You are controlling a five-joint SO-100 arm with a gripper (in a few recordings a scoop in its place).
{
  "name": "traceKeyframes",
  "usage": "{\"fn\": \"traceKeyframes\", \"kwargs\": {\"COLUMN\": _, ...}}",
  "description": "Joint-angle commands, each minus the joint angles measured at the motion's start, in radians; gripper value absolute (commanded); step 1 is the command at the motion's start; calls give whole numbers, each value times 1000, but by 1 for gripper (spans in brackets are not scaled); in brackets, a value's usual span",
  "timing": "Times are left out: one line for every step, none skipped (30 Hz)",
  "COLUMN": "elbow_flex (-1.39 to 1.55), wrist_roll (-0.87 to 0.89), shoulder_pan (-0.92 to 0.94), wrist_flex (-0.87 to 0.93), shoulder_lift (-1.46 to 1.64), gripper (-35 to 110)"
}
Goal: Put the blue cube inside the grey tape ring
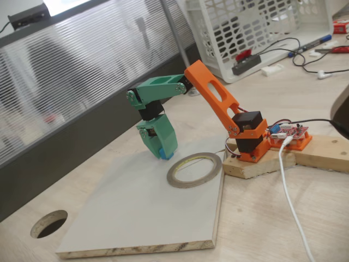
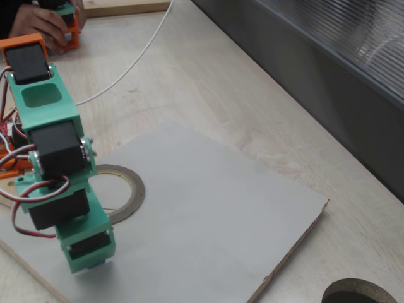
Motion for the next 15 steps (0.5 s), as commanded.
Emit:
{"fn": "traceKeyframes", "kwargs": {"elbow_flex": -6, "wrist_roll": 18, "shoulder_pan": 2, "wrist_flex": 0, "shoulder_lift": 26, "gripper": 8}}
{"fn": "traceKeyframes", "kwargs": {"elbow_flex": -6, "wrist_roll": 18, "shoulder_pan": 2, "wrist_flex": 0, "shoulder_lift": 28, "gripper": 8}}
{"fn": "traceKeyframes", "kwargs": {"elbow_flex": -6, "wrist_roll": 18, "shoulder_pan": 2, "wrist_flex": 0, "shoulder_lift": 28, "gripper": 8}}
{"fn": "traceKeyframes", "kwargs": {"elbow_flex": -6, "wrist_roll": 18, "shoulder_pan": 2, "wrist_flex": 3, "shoulder_lift": 28, "gripper": 8}}
{"fn": "traceKeyframes", "kwargs": {"elbow_flex": -6, "wrist_roll": 18, "shoulder_pan": 2, "wrist_flex": 6, "shoulder_lift": 28, "gripper": 8}}
{"fn": "traceKeyframes", "kwargs": {"elbow_flex": -6, "wrist_roll": 18, "shoulder_pan": 2, "wrist_flex": 9, "shoulder_lift": 29, "gripper": 8}}
{"fn": "traceKeyframes", "kwargs": {"elbow_flex": -6, "wrist_roll": 18, "shoulder_pan": 2, "wrist_flex": 9, "shoulder_lift": 29, "gripper": 8}}
{"fn": "traceKeyframes", "kwargs": {"elbow_flex": -6, "wrist_roll": 18, "shoulder_pan": 2, "wrist_flex": 9, "shoulder_lift": 29, "gripper": 8}}
{"fn": "traceKeyframes", "kwargs": {"elbow_flex": -6, "wrist_roll": 18, "shoulder_pan": 3, "wrist_flex": 11, "shoulder_lift": 31, "gripper": 8}}
{"fn": "traceKeyframes", "kwargs": {"elbow_flex": -6, "wrist_roll": 18, "shoulder_pan": 9, "wrist_flex": 11, "shoulder_lift": 35, "gripper": 8}}
{"fn": "traceKeyframes", "kwargs": {"elbow_flex": -6, "wrist_roll": 18, "shoulder_pan": 9, "wrist_flex": 11, "shoulder_lift": 51, "gripper": 8}}
{"fn": "traceKeyframes", "kwargs": {"elbow_flex": -6, "wrist_roll": 18, "shoulder_pan": 11, "wrist_flex": 11, "shoulder_lift": 81, "gripper": 8}}
{"fn": "traceKeyframes", "kwargs": {"elbow_flex": -5, "wrist_roll": 18, "shoulder_pan": 11, "wrist_flex": 11, "shoulder_lift": 129, "gripper": 8}}
{"fn": "traceKeyframes", "kwargs": {"elbow_flex": 2, "wrist_roll": 18, "shoulder_pan": 11, "wrist_flex": 11, "shoulder_lift": 183, "gripper": 8}}
{"fn": "traceKeyframes", "kwargs": {"elbow_flex": 5, "wrist_roll": 18, "shoulder_pan": 11, "wrist_flex": 11, "shoulder_lift": 238, "gripper": 8}}
